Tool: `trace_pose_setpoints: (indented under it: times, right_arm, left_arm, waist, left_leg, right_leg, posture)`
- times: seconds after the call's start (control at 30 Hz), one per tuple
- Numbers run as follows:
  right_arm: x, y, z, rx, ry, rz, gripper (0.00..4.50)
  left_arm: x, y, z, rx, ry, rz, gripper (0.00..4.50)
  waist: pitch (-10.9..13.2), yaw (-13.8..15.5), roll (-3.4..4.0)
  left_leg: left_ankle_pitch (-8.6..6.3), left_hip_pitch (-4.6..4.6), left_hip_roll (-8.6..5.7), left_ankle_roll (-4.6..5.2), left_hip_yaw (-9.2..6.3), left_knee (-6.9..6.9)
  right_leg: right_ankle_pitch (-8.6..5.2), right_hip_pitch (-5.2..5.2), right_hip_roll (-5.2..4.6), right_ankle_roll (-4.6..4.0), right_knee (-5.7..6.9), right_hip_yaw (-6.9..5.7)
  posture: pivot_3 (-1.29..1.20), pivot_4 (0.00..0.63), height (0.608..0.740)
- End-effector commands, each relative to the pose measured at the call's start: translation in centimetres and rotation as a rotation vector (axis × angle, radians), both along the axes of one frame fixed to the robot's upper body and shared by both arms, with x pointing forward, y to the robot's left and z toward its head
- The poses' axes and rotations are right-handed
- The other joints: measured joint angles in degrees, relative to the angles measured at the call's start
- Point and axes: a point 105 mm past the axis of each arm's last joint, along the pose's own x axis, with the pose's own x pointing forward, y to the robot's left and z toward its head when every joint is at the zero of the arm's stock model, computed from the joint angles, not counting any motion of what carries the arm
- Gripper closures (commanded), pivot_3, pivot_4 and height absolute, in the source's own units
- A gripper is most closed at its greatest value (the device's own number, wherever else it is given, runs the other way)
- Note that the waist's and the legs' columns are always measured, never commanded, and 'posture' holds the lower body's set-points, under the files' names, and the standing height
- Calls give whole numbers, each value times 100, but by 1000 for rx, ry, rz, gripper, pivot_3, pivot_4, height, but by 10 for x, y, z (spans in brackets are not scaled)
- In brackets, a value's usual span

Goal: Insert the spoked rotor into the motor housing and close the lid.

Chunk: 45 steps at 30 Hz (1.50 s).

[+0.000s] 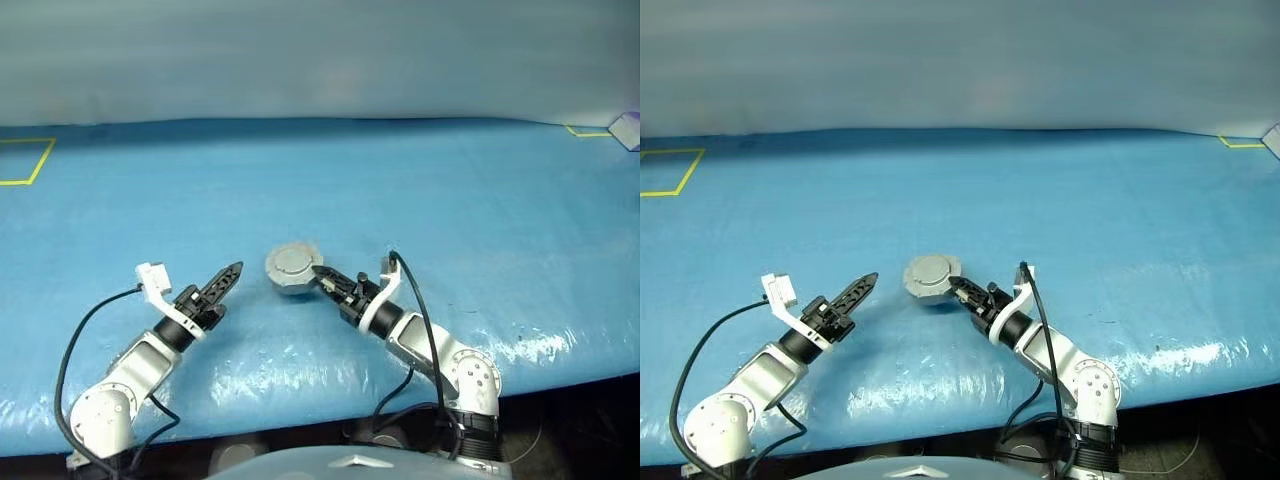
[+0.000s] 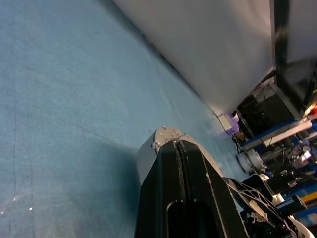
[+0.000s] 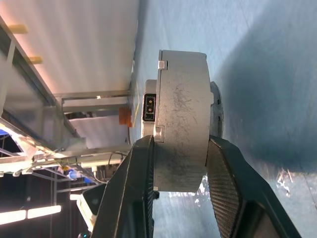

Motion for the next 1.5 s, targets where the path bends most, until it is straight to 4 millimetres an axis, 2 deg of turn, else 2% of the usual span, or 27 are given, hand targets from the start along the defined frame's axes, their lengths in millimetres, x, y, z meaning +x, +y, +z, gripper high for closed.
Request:
trace_pose_setpoints:
  times: [0.03, 0.17, 0.27, 0.37, 0.4, 0.63, 0.8, 1.2, 1.3, 1.43, 1.5]
  right_arm:
    - [13, -4, 34, 87, -121, -29, 3327]
    - [19, -3, 41, 87, -151, -27, 3327]
    - [25, 1, 54, 117, -193, -28, 3327]
    - [25, 7, 61, 131, -210, -13, 3327]
    - [23, 10, 63, 136, -216, -1, 3327]
    - [8, 32, 74, 176, -233, 84, 3327]
    - [-5, 42, 72, 179, -212, 143, 3327]
    - [-23, 47, 63, 130, -198, 196, 3327]
    - [-23, 45, 62, 106, -219, 187, 3327]
    - [-23, 43, 61, 91, -235, 183, 3327]
    - [-22, 43, 60, 89, -240, 182, 3327]
  left_arm:
    - [-2, -2, 10, -161, 9, 99, 3551]
    - [-4, -15, 10, -318, 39, 112, 2190]
    - [-5, -30, 10, -459, 70, 72, 1211]
    - [-5, -39, 10, -508, 86, 34, 201]
    - [-6, -42, 10, -520, 87, 16, 0]
    - [-8, -53, 15, -609, 70, -62, 0]
    - [-6, -53, 19, -641, 17, -76, 0]
    - [5, -52, 13, -644, 33, -43, 0]
    - [7, -54, 11, -656, 57, -38, 622]
    - [7, -55, 12, -661, 58, -45, 1917]
    - [7, -56, 13, -663, 58, -45, 2069]
  waist:
    - [0, 2, 0]
    - [2, 2, -3]
    - [3, 1, -5]
    - [3, 0, -4]
    - [3, 0, -4]
    - [4, -4, -3]
    - [4, -6, -3]
    - [3, 0, -4]
    - [3, -1, -4]
    - [3, 3, -5]
    - [3, 3, -5]
  left_leg:
    - [0, 0, 1, 0, 1, 5]
    - [1, 0, -3, 1, 3, 12]
    - [1, -1, -3, 1, 1, 11]
    - [1, -1, -8, 1, 2, 11]
    - [1, -1, -10, 1, 1, 11]
    - [0, -5, -13, 3, -1, 11]
    - [0, -5, -13, 3, -2, 12]
    - [0, -11, -13, 4, -5, 32]
    - [0, -11, -14, 5, -4, 34]
    - [0, -12, -13, 5, -6, 35]
    - [0, -13, -14, 5, -6, 38]
  right_leg:
    - [1, 0, 1, 1, 1, 1]
    - [4, 4, 5, 2, 2, 4]
    - [4, 4, 9, 0, 4, 5]
    - [5, 3, 8, -1, 4, 8]
    - [8, 4, 7, -5, 3, 9]
    - [10, 2, 6, -9, 4, 9]
    - [9, 2, 6, -9, 4, 8]
    - [9, 6, 6, 0, 4, 6]
    - [10, 7, 5, 2, 5, 7]
    - [10, 8, 6, 3, 5, 6]
    - [11, 8, 6, 4, 5, 6]
  posture:
    - [0, 150, 740]
    - [0, 150, 740]
    - [0, 150, 740]
    - [0, 150, 740]
    - [0, 150, 740]
    - [0, 150, 740]
    - [0, 150, 740]
    - [0, 150, 740]
    - [0, 150, 740]
    - [0, 150, 740]
    - [0, 150, 740]
